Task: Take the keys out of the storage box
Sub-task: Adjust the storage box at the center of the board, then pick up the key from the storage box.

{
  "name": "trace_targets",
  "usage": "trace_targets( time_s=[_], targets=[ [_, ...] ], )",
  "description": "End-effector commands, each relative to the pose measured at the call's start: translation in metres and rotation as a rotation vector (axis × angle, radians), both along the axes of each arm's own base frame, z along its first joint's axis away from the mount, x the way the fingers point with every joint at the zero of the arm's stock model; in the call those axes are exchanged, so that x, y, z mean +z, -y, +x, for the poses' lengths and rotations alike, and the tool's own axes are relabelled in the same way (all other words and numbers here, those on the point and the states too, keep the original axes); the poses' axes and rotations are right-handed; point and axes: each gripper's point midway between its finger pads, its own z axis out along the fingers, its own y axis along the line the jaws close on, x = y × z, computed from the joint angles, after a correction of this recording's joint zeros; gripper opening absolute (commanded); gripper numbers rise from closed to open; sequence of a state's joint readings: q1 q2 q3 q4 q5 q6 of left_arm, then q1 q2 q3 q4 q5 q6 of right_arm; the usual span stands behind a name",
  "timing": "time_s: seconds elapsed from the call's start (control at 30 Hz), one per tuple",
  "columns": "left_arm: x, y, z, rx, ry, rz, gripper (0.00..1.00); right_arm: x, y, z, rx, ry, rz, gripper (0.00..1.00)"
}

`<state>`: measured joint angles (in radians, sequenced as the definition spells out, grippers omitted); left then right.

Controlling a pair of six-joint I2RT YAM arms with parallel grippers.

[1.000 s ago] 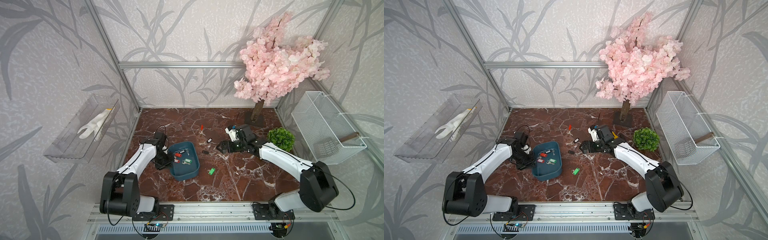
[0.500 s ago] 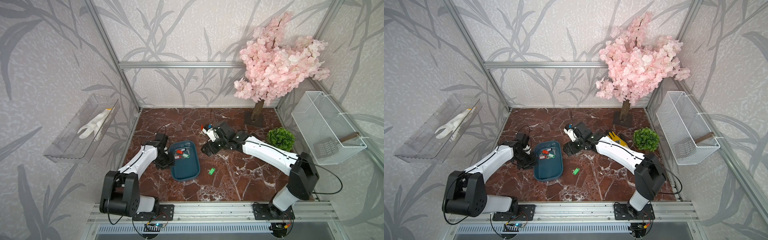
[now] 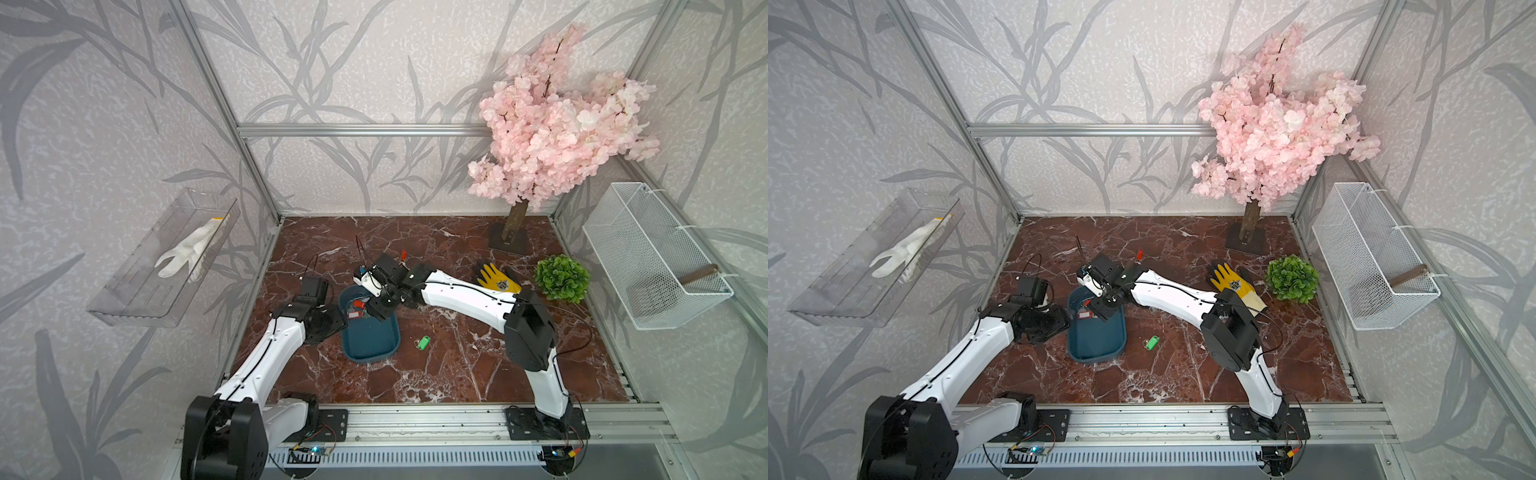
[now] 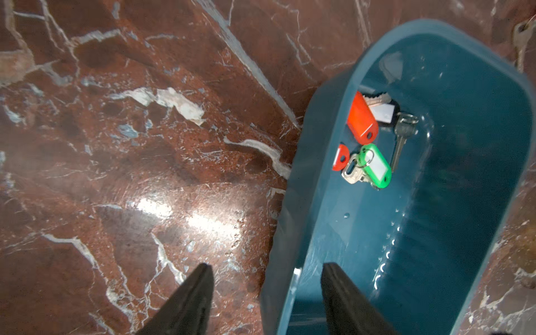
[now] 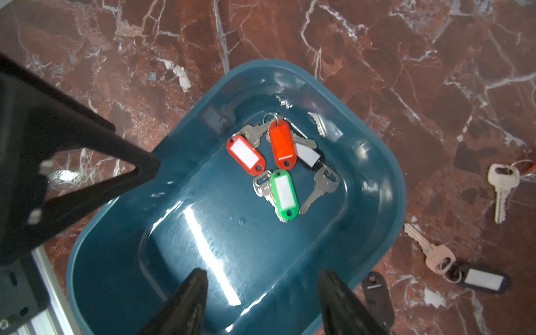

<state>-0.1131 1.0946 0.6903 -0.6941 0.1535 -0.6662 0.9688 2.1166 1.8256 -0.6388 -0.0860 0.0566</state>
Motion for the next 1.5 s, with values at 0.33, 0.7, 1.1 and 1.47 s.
trace_targets(
  time_s=[0.33,0.7,1.1,1.47],
  targets=[
    [0.006,-0.021,0.006,0.134,0.111,0.047,0.85,-0.043,-0.022,0.025,-0.156,-0.035,-0.028,0.53],
    [0.004,-0.022,0.005,0.135,0.105,0.044,0.86,-0.064,-0.035,0.026,-0.145,-0.021,-0.067,0.52],
    [0.005,-0.023,0.006,0.135,0.107,0.045,0.87,-0.082,-0.040,0.026,-0.127,-0.023,-0.121,0.44],
    [0.007,-0.024,0.008,0.136,0.108,0.047,0.87,-0.095,-0.039,0.025,-0.118,-0.017,-0.162,0.34]
  ],
)
